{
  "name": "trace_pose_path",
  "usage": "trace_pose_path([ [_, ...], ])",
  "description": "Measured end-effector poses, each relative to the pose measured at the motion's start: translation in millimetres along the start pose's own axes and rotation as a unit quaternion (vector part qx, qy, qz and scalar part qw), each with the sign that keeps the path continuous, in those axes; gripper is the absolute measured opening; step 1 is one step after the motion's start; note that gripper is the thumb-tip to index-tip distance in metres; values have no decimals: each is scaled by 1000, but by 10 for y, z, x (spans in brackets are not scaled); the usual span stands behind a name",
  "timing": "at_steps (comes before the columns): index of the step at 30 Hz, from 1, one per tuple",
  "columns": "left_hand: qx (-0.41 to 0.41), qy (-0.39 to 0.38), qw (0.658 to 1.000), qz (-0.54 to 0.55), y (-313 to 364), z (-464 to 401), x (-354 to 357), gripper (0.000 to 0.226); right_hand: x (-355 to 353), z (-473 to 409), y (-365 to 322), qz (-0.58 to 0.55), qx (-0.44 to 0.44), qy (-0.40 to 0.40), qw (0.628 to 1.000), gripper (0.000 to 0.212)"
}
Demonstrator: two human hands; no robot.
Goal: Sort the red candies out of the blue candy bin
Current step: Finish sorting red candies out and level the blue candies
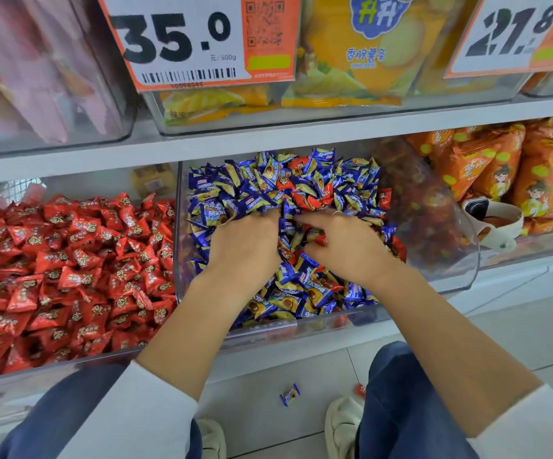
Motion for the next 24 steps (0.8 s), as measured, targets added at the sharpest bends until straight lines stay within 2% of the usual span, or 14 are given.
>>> trace_pose_path([
  [3, 16, -23, 1000, 10, -74, 36, -90, 29, 66, 21, 81, 31, 20, -44, 998, 50],
  [7, 32, -38, 997, 52, -111, 81, -173, 24, 35, 34, 185, 40, 52, -37, 997, 23],
  [8, 33, -33, 996, 78, -100, 81, -180, 24, 6, 35, 188, 35, 55, -29, 997, 23],
  [11, 43, -11, 990, 131, -34, 67, -151, 17, -126, 47, 174, -8, 79, 47, 996, 29],
  [13, 53, -35, 993, 102, 20, 78, -94, 13, -245, 74, 159, -74, 107, 111, 985, 23],
  [15, 72, -64, 994, 48, 67, 102, -24, 17, -318, 112, 138, -127, 123, 120, 977, 19],
  [17, 86, -71, 994, 14, 84, 110, 14, 22, -313, 133, 130, -121, 122, 83, 982, 22],
  [22, 107, -67, 992, -19, 100, 92, 85, 16, -167, 180, 150, -101, 106, -46, 988, 13],
  [24, 105, -68, 992, -32, 123, 83, 93, 19, -105, 206, 133, -82, 90, -94, 988, 17],
])
Point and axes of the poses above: each hand's wrist, its own z-axis away from the middle knuckle, its own x-axis out of the palm, y = z × x, the point moved 2 cm from there along -z, towards the middle knuckle, and after that the axes turned 15 degrees about -x, right-handed, at the moved point
